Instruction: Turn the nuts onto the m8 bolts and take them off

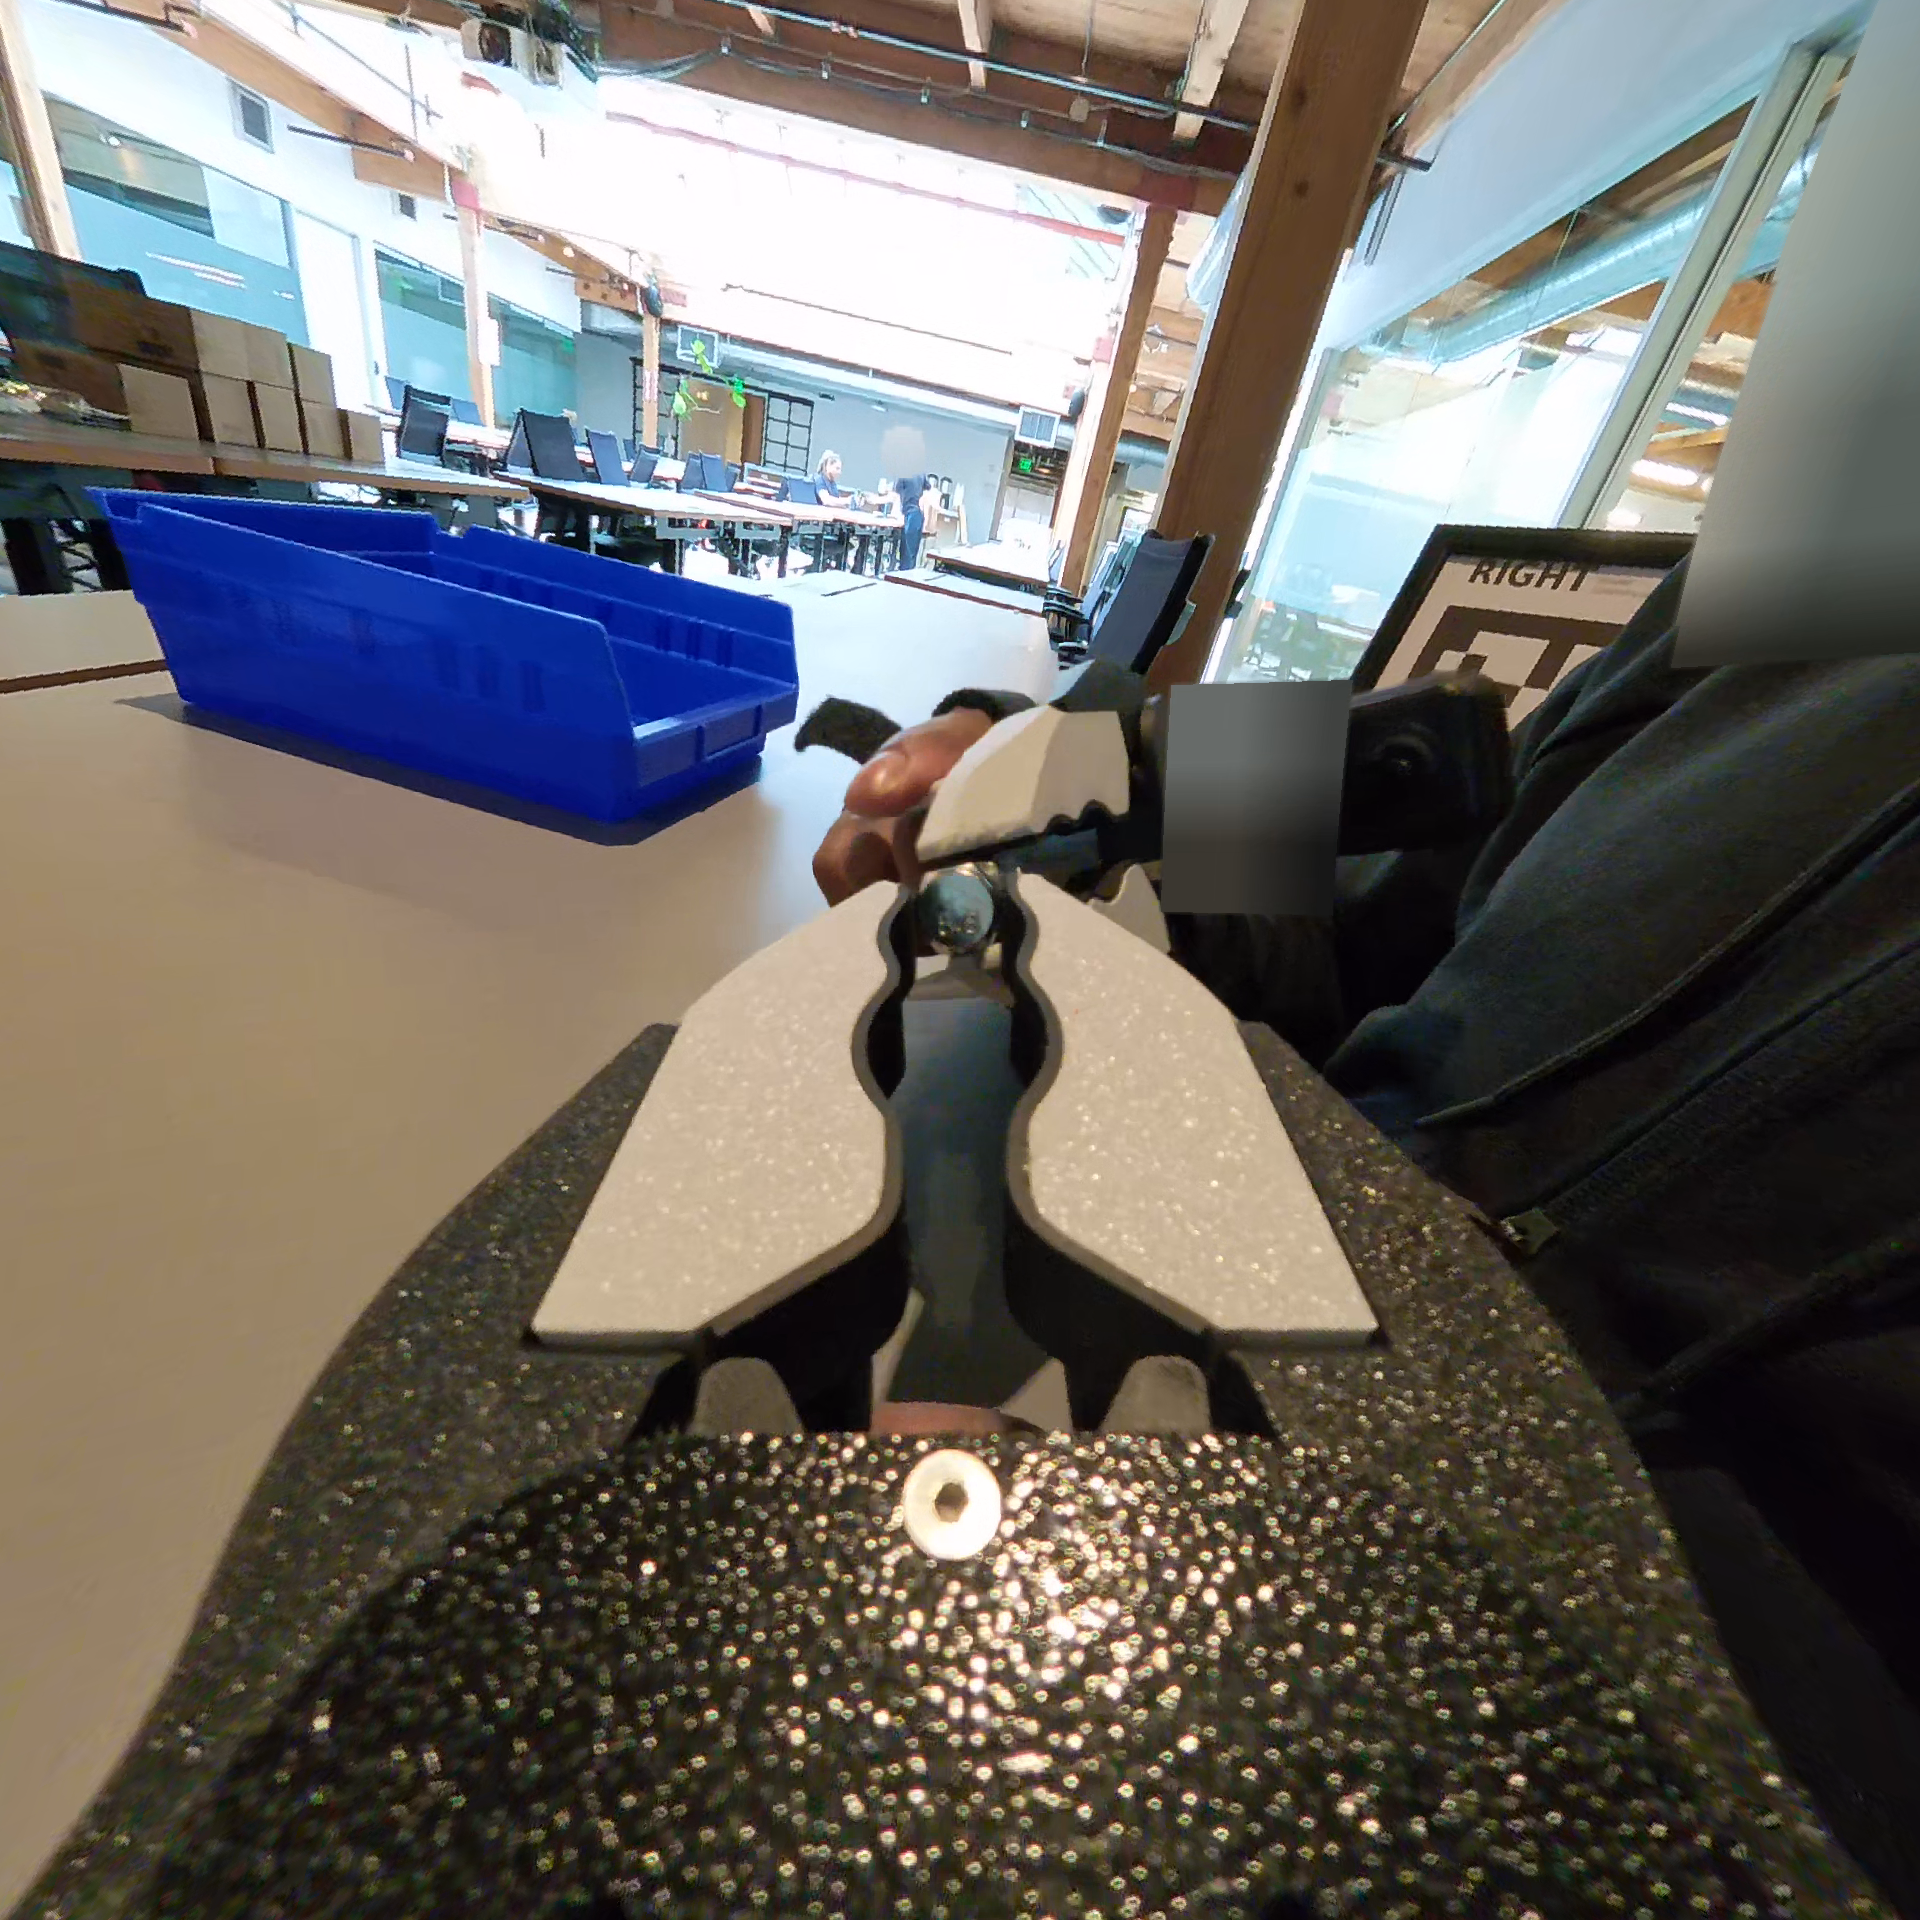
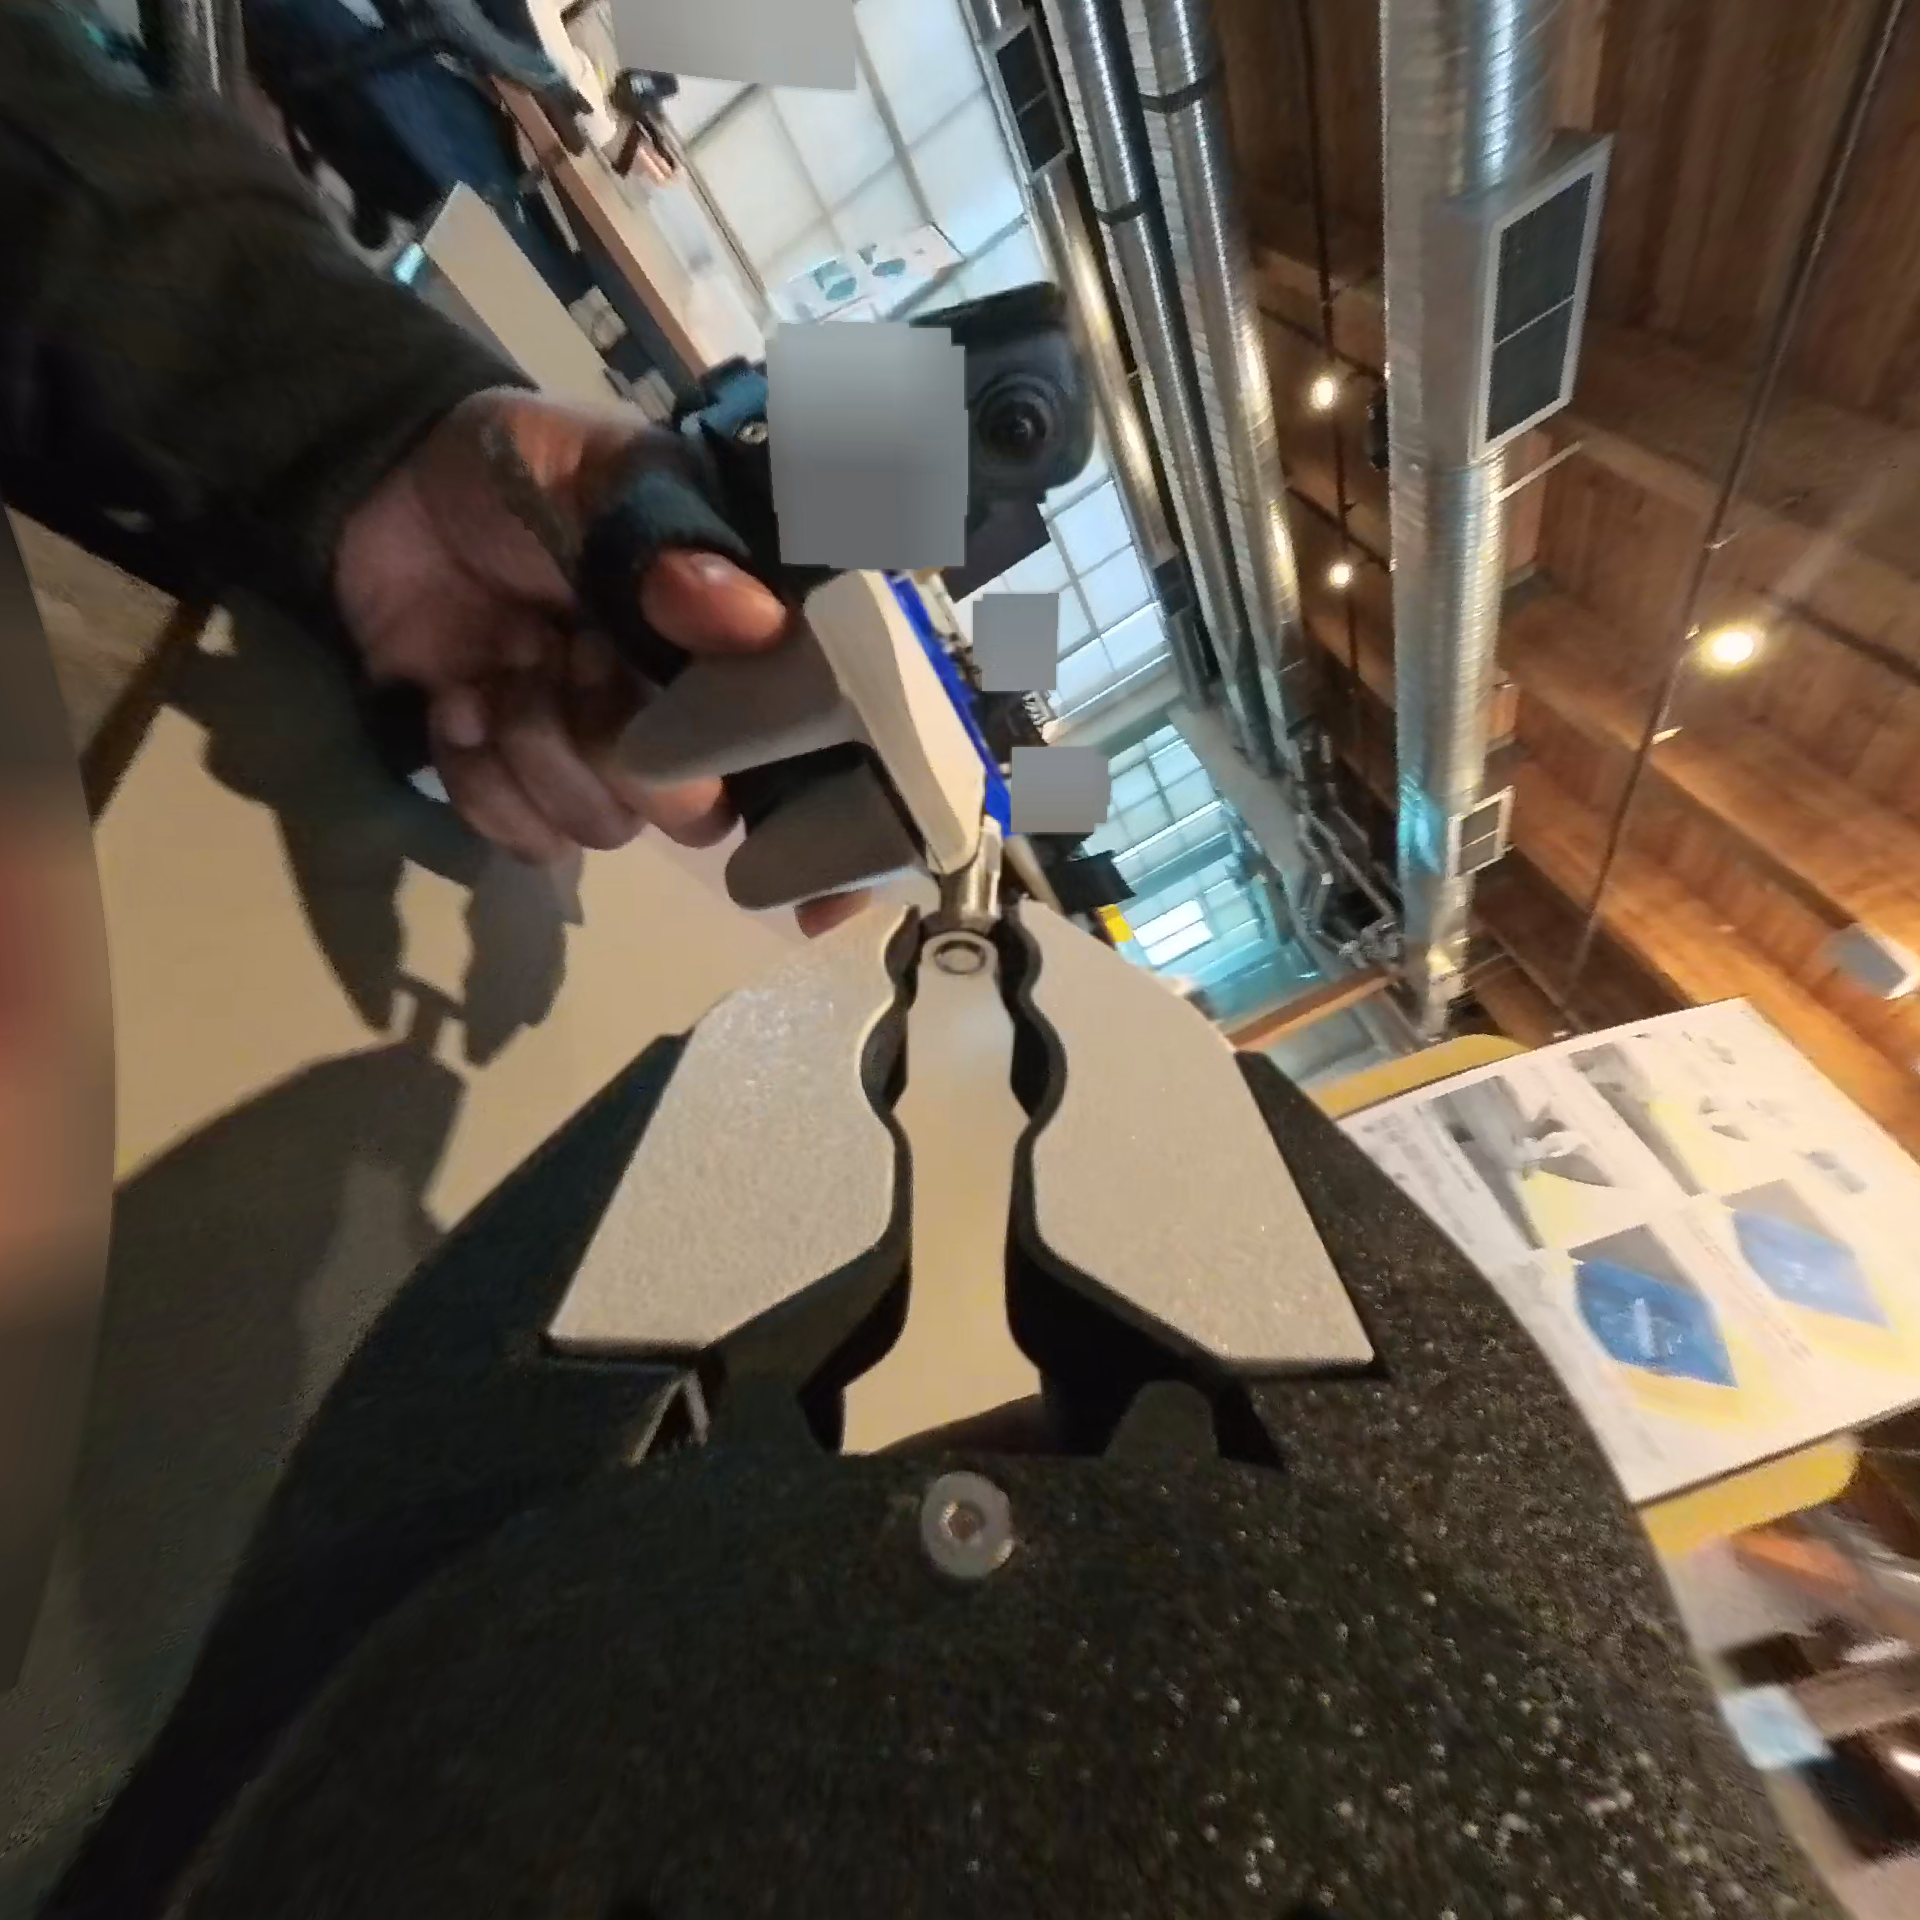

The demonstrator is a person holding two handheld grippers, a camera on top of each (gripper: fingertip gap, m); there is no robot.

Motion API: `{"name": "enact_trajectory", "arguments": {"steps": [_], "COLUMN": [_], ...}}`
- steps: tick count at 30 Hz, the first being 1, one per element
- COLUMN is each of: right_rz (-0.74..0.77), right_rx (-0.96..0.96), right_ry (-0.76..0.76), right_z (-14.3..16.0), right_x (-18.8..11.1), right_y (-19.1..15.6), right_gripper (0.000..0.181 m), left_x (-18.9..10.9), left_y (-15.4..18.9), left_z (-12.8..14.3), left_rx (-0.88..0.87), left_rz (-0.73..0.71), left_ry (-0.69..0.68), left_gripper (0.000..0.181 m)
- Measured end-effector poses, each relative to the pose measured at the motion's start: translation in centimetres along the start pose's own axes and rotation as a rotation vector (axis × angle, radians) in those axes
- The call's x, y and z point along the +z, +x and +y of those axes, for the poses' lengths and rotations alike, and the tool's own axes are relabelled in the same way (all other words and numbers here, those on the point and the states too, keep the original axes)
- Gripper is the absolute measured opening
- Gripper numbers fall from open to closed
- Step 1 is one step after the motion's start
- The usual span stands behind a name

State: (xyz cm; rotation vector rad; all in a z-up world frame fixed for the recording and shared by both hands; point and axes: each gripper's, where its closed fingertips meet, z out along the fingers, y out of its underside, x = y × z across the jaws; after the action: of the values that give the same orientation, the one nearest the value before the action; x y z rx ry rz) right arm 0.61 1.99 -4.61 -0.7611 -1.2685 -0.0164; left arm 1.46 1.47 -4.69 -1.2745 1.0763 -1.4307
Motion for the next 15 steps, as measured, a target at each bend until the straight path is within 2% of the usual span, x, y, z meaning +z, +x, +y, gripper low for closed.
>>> {"name": "enact_trajectory", "arguments": {"steps": [3, 7, 9, 11, 15], "right_rz": [-0.082, -0.325, -0.409, -0.345, -0.150], "right_rx": [0.205, 0.819, 1.020, 0.937, 0.500], "right_ry": [0.009, 0.054, 0.072, 0.084, 0.061], "right_z": [0.0, -0.6, -0.6, -0.5, -0.3], "right_x": [0.0, -0.3, -0.4, -0.4, -0.4], "right_y": [-0.1, -0.4, -0.4, 0.3, 0.9], "right_gripper": [0.015, 0.015, 0.015, 0.030, 0.034], "left_x": [0.0, 0.0, 0.1, -0.1, -0.7], "left_y": [0.0, 0.4, 0.2, -0.1, -0.5], "left_z": [0.0, 0.0, 0.0, -0.4, -0.9], "left_rx": [0.015, 0.056, 0.063, 0.044, -0.005], "left_rz": [-0.009, -0.003, -0.015, -0.028, -0.020], "left_ry": [-0.001, 0.004, 0.005, 0.029, 0.076], "left_gripper": [0.015, 0.015, 0.015, 0.015, 0.015]}}
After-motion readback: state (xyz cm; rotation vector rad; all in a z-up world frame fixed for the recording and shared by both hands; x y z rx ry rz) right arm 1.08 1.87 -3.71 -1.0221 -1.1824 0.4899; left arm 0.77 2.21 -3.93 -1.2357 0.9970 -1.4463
